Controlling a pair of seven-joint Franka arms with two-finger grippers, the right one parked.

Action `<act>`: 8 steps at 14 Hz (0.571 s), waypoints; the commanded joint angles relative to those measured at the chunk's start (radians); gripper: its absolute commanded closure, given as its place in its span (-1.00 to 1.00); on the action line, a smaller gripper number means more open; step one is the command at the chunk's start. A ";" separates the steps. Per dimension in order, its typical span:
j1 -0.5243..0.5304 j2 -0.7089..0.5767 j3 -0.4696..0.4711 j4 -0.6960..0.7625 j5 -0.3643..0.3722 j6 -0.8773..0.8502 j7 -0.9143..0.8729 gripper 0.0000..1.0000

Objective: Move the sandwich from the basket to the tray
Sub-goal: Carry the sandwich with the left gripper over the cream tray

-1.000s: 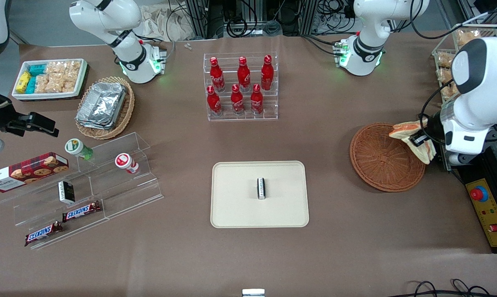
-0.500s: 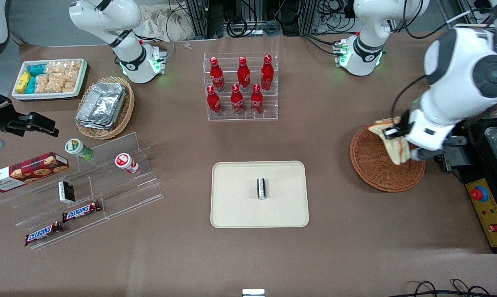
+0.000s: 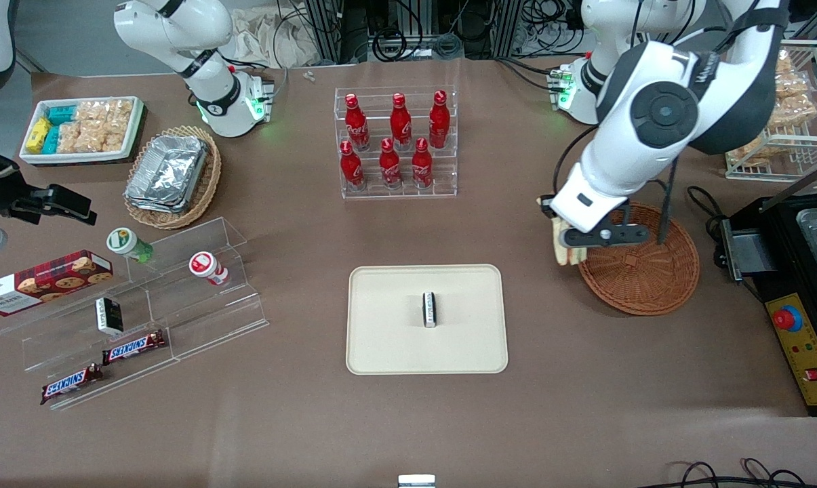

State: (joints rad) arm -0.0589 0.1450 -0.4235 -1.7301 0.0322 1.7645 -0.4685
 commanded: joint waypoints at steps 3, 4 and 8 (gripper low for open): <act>0.007 0.129 -0.107 0.049 0.089 0.072 0.005 1.00; 0.007 0.154 -0.119 0.049 0.112 0.075 0.008 1.00; 0.007 0.267 -0.175 0.049 0.241 0.143 -0.002 1.00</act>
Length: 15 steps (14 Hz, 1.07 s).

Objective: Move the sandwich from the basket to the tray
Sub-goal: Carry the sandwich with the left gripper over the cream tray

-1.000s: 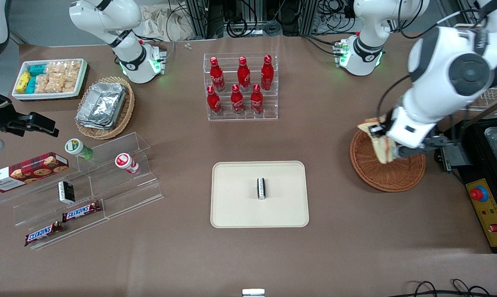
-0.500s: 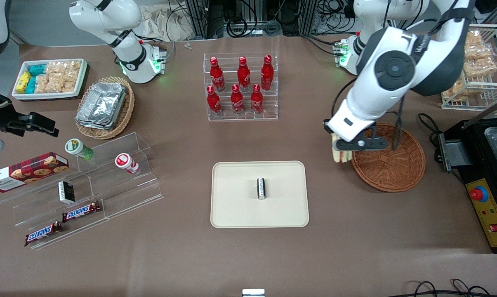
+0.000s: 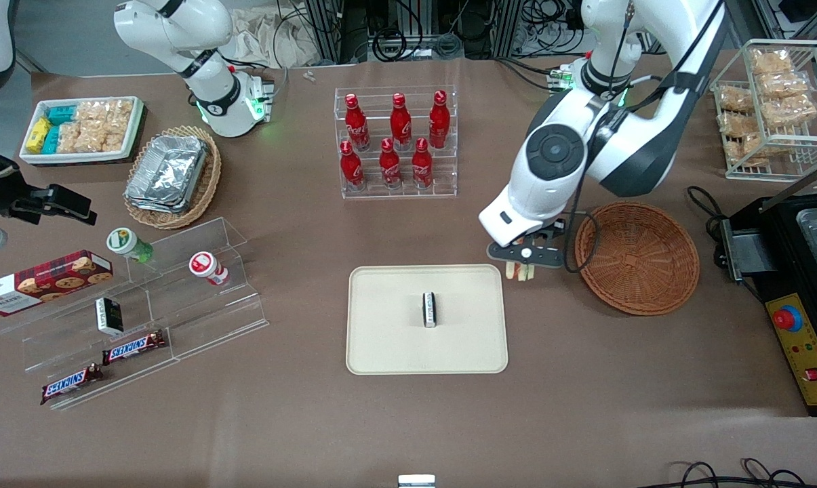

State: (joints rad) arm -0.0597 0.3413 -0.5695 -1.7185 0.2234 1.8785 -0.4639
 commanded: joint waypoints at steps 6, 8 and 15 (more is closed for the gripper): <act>0.017 0.203 -0.023 0.039 0.043 0.221 -0.021 1.00; 0.017 0.234 -0.020 0.040 0.048 0.226 -0.021 1.00; 0.011 0.387 -0.017 0.066 0.238 0.367 -0.120 1.00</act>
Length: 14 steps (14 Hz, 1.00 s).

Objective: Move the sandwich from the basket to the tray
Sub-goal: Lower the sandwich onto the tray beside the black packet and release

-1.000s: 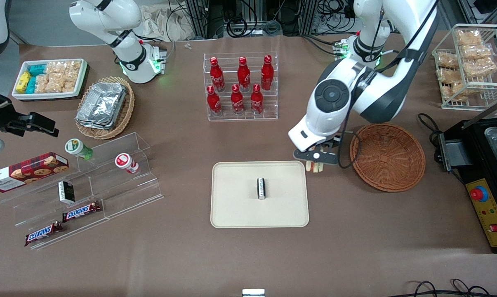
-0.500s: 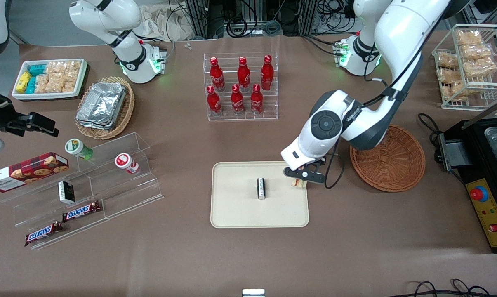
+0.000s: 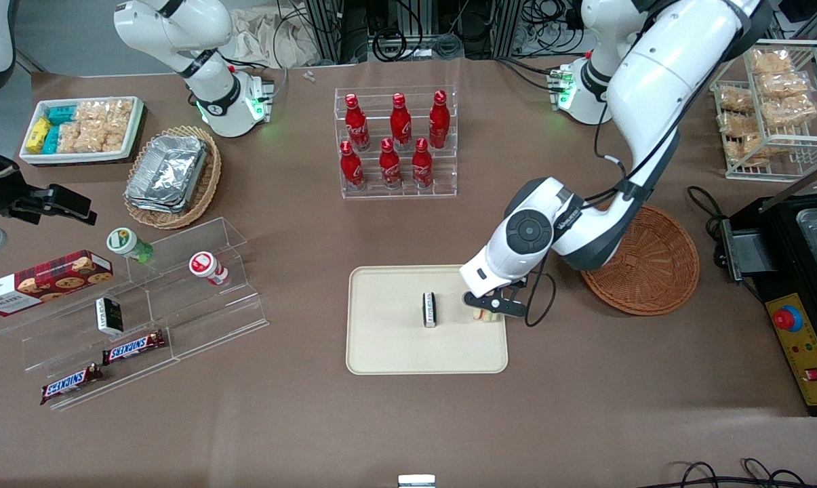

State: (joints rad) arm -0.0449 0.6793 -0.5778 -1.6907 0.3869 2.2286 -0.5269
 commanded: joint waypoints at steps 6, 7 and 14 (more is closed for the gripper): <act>-0.007 0.138 -0.008 0.106 0.139 0.052 -0.087 1.00; -0.007 0.144 -0.008 0.106 0.162 0.054 -0.087 1.00; -0.007 0.178 -0.008 0.120 0.184 0.055 -0.104 -1.00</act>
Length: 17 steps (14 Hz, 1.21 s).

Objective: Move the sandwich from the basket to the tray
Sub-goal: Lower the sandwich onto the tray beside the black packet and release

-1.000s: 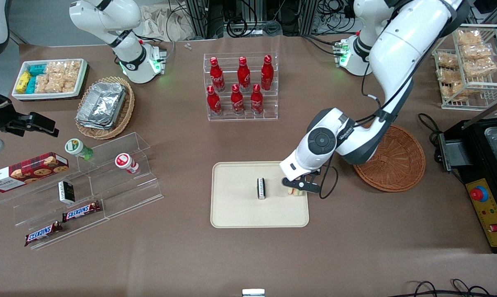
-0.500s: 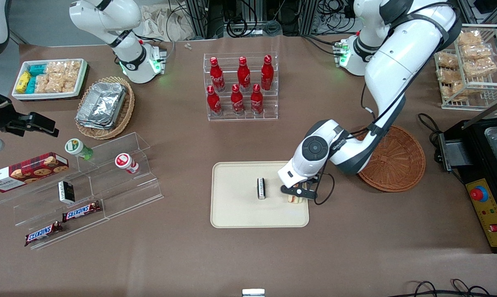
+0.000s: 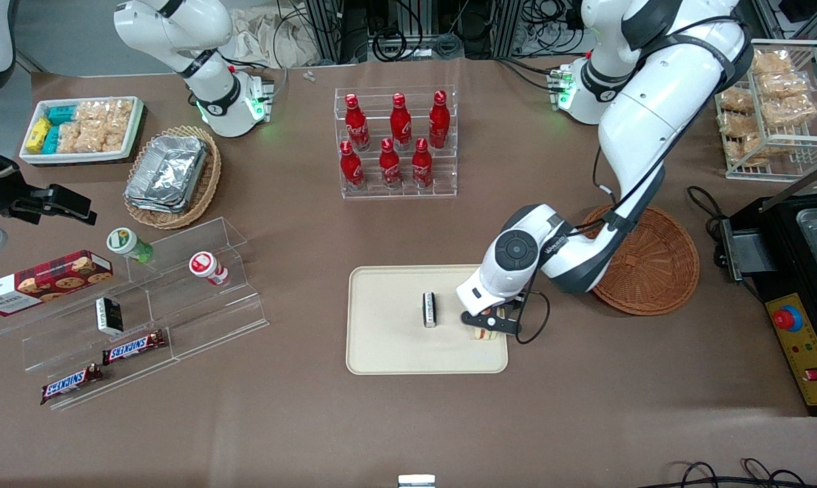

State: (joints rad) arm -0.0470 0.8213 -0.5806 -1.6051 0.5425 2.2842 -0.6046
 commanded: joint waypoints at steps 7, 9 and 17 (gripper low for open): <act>-0.001 -0.060 -0.012 -0.005 0.024 0.006 -0.138 -1.00; 0.001 -0.143 -0.013 -0.033 0.008 -0.053 -0.139 -1.00; 0.022 -0.502 0.040 -0.049 -0.347 -0.354 0.034 -1.00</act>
State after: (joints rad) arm -0.0396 0.4328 -0.5852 -1.5983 0.2643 1.9717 -0.6296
